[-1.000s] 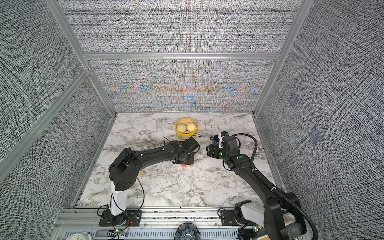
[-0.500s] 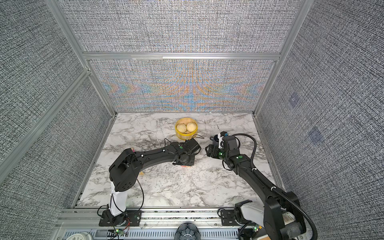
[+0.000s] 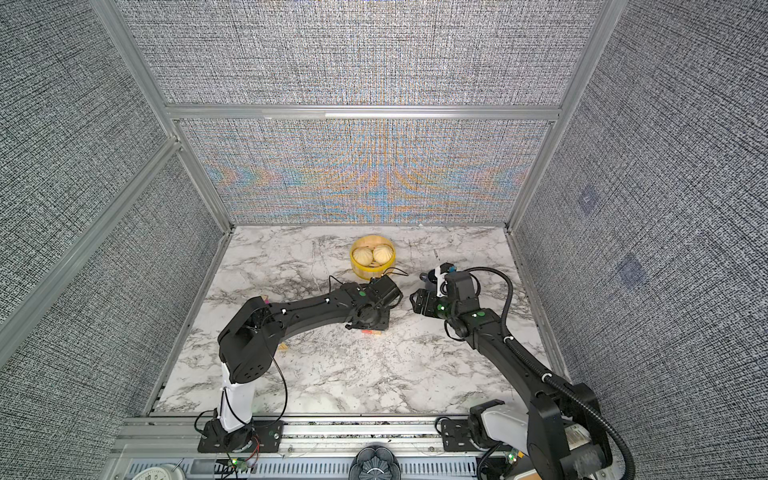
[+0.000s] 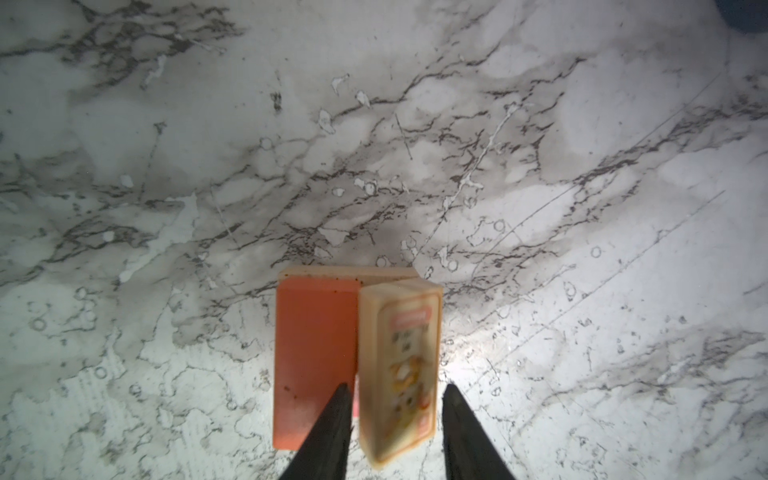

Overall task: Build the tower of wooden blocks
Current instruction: 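Carry the card block to the block group and set it down beside it, then withdraw the left gripper while the right gripper grasps the card block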

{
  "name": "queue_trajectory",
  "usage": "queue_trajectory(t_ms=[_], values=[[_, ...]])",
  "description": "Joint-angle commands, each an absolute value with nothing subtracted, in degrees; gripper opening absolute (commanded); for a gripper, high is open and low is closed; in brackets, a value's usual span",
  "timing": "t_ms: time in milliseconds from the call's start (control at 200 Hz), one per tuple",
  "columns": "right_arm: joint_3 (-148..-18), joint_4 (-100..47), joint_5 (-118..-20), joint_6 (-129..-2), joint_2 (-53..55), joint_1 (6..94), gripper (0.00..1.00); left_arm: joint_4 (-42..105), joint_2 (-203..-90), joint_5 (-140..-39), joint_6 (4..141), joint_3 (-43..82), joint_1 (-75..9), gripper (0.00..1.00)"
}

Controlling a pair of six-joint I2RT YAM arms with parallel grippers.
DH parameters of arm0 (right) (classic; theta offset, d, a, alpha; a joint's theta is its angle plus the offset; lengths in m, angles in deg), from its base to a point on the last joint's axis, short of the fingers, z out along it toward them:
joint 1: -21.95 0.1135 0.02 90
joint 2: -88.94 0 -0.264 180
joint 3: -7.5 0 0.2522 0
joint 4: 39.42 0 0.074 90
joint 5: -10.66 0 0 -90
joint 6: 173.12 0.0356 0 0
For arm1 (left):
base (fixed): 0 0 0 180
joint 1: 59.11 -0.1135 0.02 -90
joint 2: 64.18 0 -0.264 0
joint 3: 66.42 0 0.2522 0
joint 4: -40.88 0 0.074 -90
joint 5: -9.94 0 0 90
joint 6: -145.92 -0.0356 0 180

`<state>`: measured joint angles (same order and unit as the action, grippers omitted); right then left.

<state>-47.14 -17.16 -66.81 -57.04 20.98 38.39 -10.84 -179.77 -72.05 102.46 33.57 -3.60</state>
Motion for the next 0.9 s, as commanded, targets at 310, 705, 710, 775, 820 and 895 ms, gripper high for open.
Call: queue_trajectory(t_ms=[310, 705, 710, 775, 820, 895], values=[[-47.6, -18.0, -66.6, -57.5, 20.8, 38.4, 0.83, -12.1, -178.3, -71.2, 101.5, 34.4, -3.6, 0.45], [-55.4, -8.0, -72.2, -55.0, 12.0, 43.4, 0.74, -13.1, -164.9, -67.3, 100.4, 26.4, -5.4, 0.47], [-55.5, -7.8, -72.4, -54.9, 11.7, 43.6, 0.74, -13.0, -164.7, -67.3, 100.5, 26.2, -5.5, 0.47], [-56.7, -6.8, -76.4, -52.9, 9.8, 47.1, 0.74, -11.3, -161.6, -67.2, 100.4, 22.1, -6.8, 0.52], [-57.0, -6.7, -79.3, -51.6, 8.8, 49.4, 0.74, -9.8, -159.3, -67.2, 100.6, 19.0, -7.6, 0.57], [-57.0, -8.0, -82.6, -49.6, 7.4, 52.2, 0.74, -7.0, -155.7, -67.6, 100.9, 13.6, -9.1, 0.65]])
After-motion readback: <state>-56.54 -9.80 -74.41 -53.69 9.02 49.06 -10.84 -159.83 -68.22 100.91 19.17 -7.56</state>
